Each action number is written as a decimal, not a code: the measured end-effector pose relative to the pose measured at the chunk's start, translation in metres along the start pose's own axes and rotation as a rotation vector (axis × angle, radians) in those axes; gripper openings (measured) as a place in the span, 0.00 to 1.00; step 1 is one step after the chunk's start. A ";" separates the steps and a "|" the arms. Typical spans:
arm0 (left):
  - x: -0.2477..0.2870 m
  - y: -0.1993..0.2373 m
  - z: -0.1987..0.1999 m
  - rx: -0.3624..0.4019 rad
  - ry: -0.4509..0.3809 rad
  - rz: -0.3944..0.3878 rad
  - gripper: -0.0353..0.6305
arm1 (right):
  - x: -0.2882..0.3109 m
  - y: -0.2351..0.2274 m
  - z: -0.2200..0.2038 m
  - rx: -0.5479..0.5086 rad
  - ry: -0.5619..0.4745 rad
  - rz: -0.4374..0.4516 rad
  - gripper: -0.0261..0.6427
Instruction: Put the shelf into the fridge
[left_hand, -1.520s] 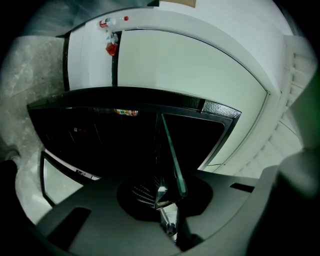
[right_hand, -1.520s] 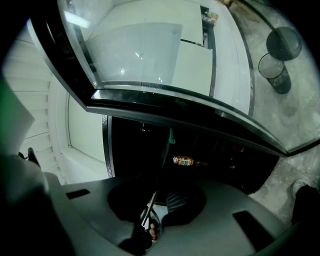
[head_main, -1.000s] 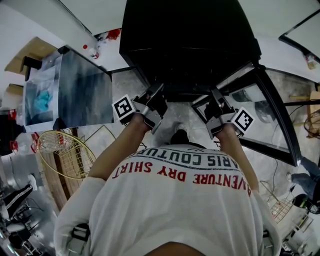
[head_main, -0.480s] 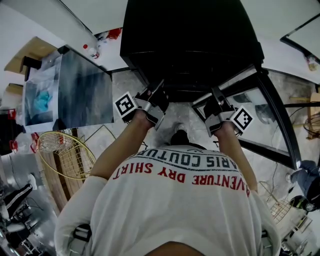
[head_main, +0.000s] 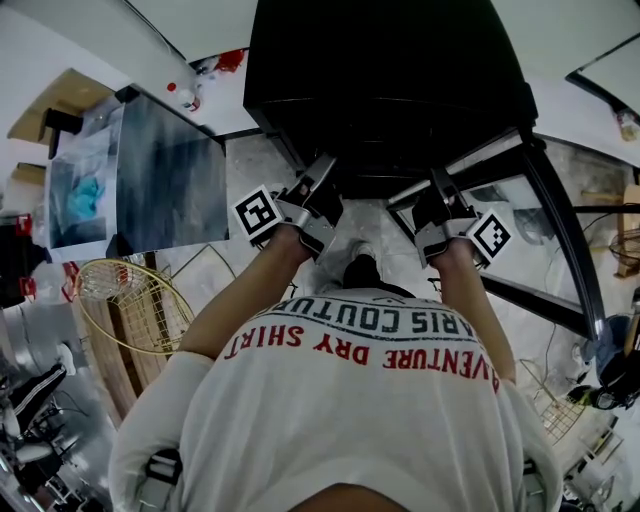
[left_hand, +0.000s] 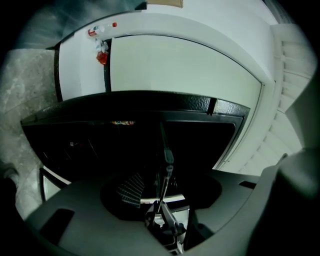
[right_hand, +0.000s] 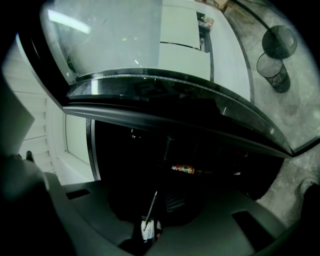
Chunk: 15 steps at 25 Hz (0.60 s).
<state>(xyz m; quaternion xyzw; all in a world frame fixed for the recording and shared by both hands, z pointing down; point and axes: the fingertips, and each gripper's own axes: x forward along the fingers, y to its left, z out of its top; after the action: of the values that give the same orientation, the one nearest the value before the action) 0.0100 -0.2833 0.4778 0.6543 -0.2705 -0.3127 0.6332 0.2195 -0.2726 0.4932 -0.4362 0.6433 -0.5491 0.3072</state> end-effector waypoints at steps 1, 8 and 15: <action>-0.001 -0.001 -0.006 0.004 0.015 -0.001 0.35 | 0.000 0.000 0.000 0.000 0.000 0.002 0.10; 0.006 -0.007 -0.050 0.003 0.128 -0.026 0.34 | -0.002 0.001 0.001 0.004 -0.007 0.003 0.10; 0.018 -0.007 -0.066 0.022 0.168 -0.020 0.25 | -0.002 0.006 -0.001 0.007 -0.004 0.010 0.10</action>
<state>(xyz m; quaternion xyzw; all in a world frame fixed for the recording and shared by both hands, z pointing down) 0.0716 -0.2527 0.4701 0.6878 -0.2135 -0.2601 0.6432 0.2184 -0.2708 0.4869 -0.4331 0.6430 -0.5489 0.3125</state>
